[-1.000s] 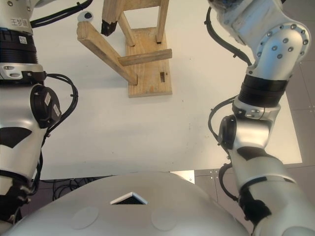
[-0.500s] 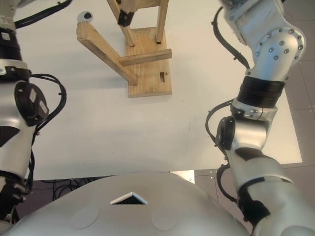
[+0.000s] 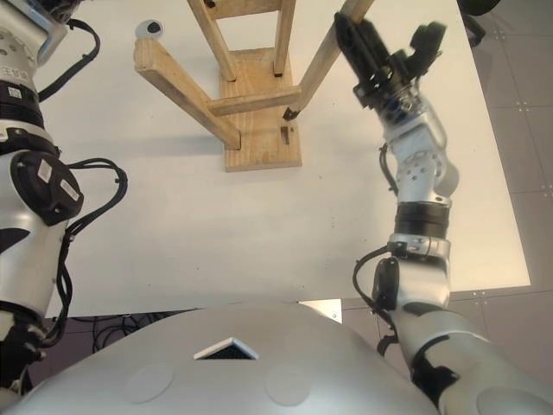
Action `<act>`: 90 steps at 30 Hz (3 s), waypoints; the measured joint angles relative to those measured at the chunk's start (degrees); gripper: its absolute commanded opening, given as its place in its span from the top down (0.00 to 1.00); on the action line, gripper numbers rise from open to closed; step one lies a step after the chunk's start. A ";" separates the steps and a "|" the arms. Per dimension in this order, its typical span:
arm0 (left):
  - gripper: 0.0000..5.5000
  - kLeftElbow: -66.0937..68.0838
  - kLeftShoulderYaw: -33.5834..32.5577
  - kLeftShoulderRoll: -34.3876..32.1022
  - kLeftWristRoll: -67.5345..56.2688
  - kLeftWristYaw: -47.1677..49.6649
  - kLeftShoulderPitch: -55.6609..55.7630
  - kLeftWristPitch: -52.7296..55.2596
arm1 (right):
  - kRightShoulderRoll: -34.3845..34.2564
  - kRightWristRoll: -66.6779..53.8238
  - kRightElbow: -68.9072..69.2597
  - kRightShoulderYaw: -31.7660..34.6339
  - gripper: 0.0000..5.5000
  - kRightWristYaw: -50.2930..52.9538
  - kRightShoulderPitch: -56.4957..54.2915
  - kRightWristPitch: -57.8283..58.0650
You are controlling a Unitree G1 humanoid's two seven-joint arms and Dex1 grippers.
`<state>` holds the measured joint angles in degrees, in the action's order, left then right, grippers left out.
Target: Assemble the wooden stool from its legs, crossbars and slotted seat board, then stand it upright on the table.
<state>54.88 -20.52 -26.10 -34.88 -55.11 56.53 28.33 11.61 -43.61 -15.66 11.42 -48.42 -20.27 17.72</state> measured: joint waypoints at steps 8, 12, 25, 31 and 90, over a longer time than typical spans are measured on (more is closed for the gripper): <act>0.32 2.46 -1.82 0.03 0.77 2.81 0.13 -0.89 | -0.23 3.62 1.21 -2.33 0.63 -0.84 1.57 -2.54; 0.32 2.46 -1.90 0.18 1.10 3.33 0.13 -0.90 | 0.47 5.70 1.03 -3.75 0.63 -3.19 2.70 -6.17; 0.32 -0.39 -4.07 1.50 0.83 6.25 -5.36 -0.81 | 18.77 12.25 0.73 -10.87 0.63 -17.32 0.23 -1.14; 0.32 -5.52 -4.36 3.09 -0.12 7.34 -8.17 0.71 | 20.97 18.60 -7.74 -16.00 0.63 -24.40 -10.27 -6.73; 0.32 -41.75 13.66 16.85 13.48 36.67 -20.28 10.06 | 25.43 26.82 -1.41 -38.56 0.63 -30.63 -31.21 5.58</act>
<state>13.13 -6.86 -9.25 -21.40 -18.43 36.25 38.39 37.04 -16.79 -17.07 -27.14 -79.04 -51.47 23.30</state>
